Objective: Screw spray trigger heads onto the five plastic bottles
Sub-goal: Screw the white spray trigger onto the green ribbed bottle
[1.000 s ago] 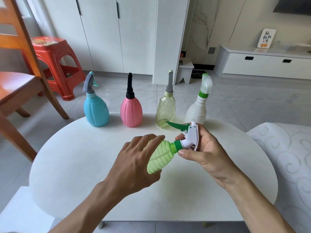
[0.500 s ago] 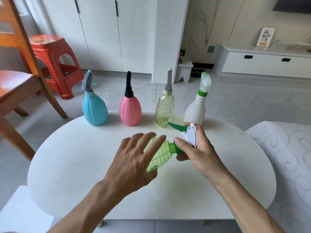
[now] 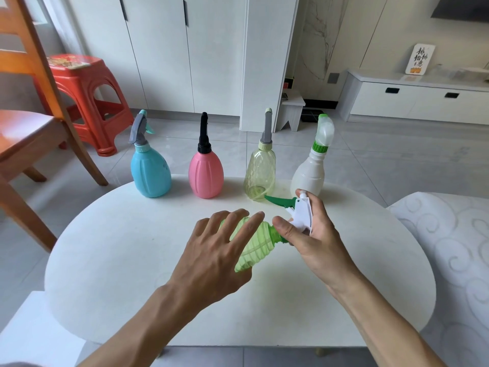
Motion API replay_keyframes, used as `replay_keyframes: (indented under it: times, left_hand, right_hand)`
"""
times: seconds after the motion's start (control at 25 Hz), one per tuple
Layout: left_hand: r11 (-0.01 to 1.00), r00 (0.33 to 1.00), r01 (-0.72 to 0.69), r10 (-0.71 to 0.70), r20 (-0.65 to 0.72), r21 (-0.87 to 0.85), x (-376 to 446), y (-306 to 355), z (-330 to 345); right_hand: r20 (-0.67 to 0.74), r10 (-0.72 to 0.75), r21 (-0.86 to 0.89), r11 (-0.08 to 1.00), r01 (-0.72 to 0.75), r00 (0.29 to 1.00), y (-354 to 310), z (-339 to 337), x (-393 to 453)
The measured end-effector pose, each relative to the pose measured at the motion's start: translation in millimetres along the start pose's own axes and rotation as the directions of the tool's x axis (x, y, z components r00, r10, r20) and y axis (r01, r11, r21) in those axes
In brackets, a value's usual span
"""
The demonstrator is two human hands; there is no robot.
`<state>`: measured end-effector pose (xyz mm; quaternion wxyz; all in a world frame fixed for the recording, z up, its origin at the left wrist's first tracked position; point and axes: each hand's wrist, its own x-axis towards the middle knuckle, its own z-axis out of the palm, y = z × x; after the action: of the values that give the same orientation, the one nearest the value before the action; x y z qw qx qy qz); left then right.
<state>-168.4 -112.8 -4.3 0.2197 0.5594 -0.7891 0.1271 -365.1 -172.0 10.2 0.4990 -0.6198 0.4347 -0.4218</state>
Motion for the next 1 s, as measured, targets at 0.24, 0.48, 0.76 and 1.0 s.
replay_keyframes:
  times: [0.24,0.48,0.76,1.0]
  left_hand:
    - [0.999,0.999,0.040,-0.040,-0.016,-0.007,3,-2,-3]
    - [0.990,0.995,0.100,-0.101,-0.013,-0.096,6,3,-3]
    - [0.931,0.980,0.193,-0.199,0.012,-0.311,6,11,-5]
    - [0.926,0.980,0.190,-0.199,0.007,-0.327,10,12,-9]
  right_hand:
    - [0.014,-0.041,0.078,0.996,0.040,0.999,0,6,-1]
    - [0.032,-0.050,0.314,0.949,0.038,0.998,1,11,-2]
    - [-0.056,-0.103,0.367,0.923,0.116,0.993,0,17,2]
    - [-0.068,-0.089,0.338,0.935,0.106,0.994,-6,8,2]
